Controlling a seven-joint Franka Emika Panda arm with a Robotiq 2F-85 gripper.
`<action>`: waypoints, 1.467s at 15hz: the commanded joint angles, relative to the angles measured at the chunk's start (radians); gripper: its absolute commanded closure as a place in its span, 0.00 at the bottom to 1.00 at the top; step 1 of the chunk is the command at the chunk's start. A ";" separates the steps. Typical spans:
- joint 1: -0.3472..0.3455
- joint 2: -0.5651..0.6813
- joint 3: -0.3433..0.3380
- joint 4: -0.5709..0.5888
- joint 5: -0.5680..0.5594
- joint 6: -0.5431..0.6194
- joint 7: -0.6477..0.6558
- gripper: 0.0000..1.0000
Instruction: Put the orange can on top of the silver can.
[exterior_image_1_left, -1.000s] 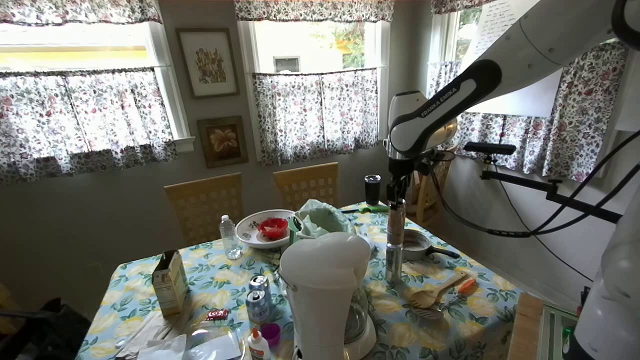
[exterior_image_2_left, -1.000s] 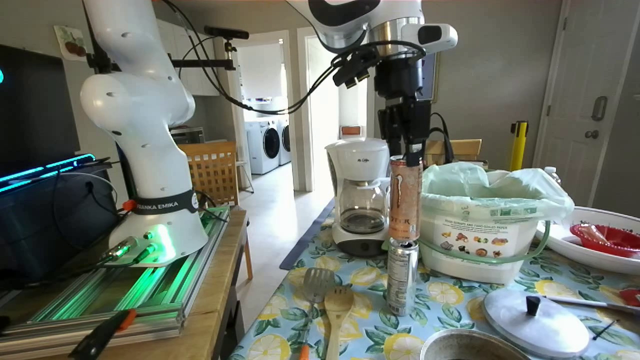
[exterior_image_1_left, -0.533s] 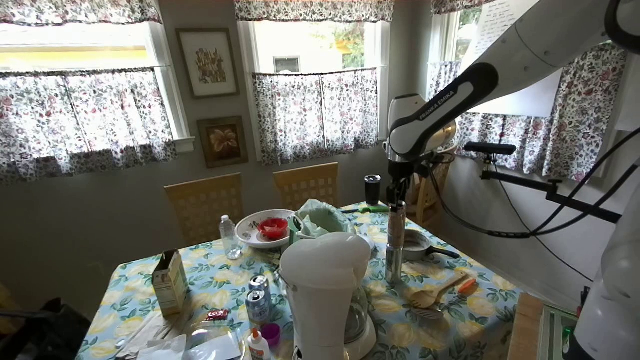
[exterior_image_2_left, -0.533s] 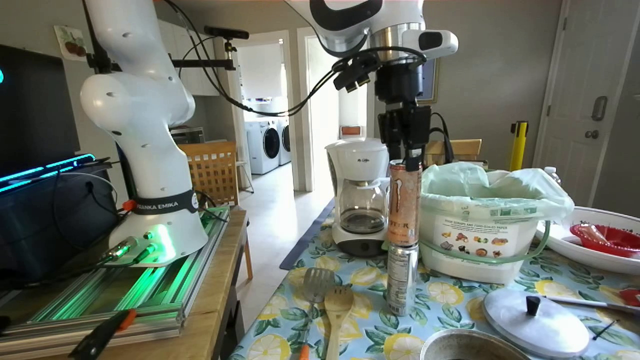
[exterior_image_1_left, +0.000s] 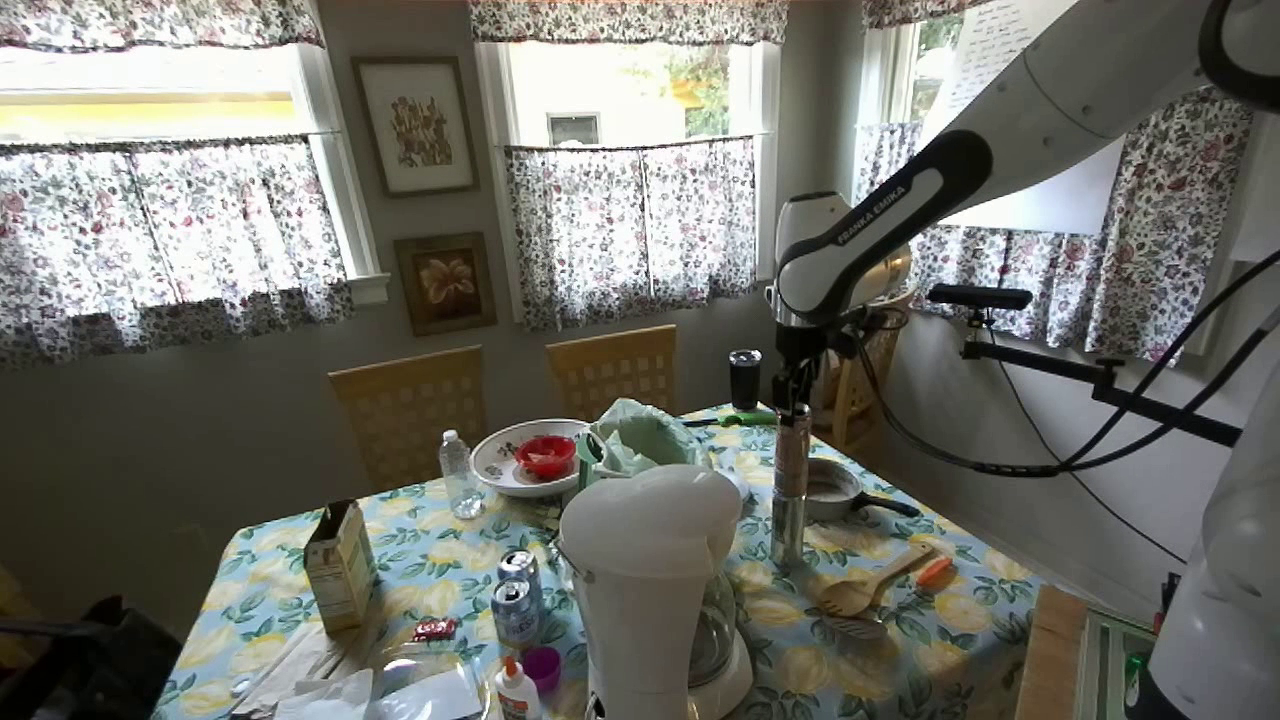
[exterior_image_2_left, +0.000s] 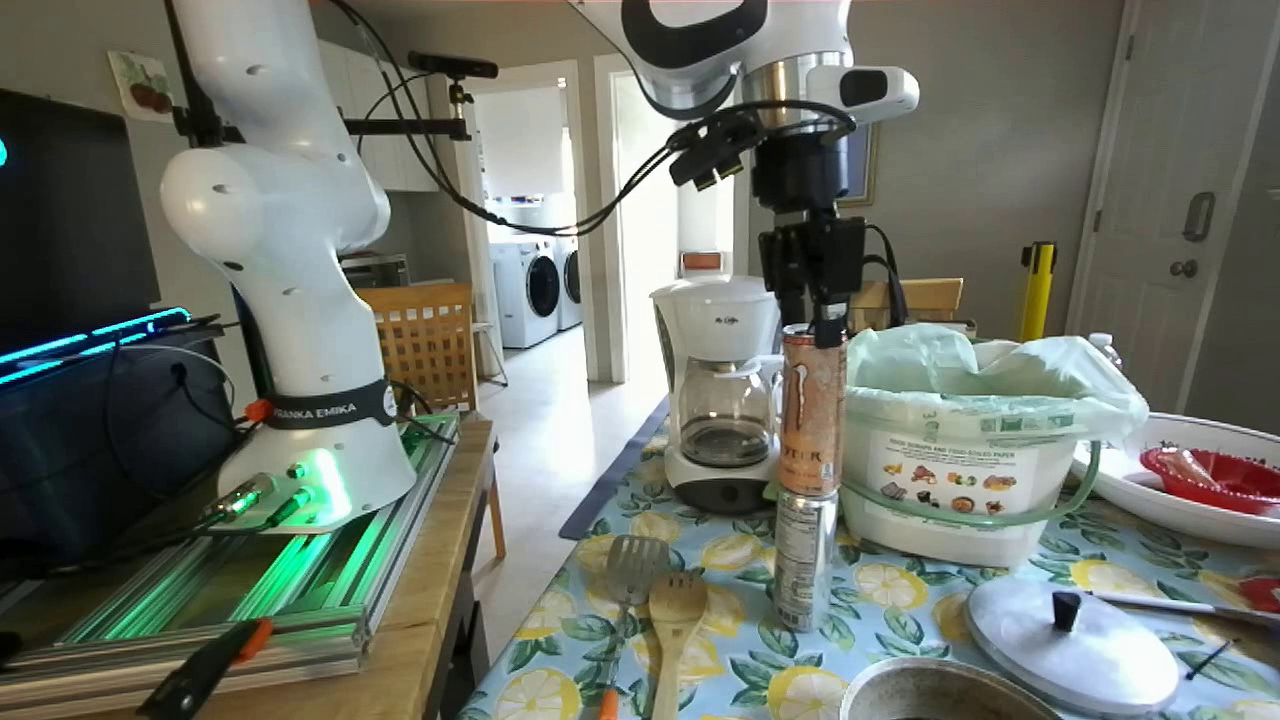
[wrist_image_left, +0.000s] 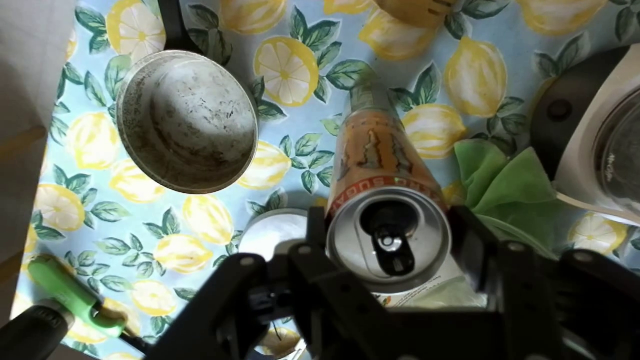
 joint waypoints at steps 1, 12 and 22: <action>0.009 0.008 -0.011 -0.006 -0.010 0.022 -0.010 0.62; 0.009 0.010 -0.011 -0.005 -0.011 0.017 -0.011 0.01; 0.009 0.010 -0.011 -0.007 -0.010 0.017 -0.011 0.00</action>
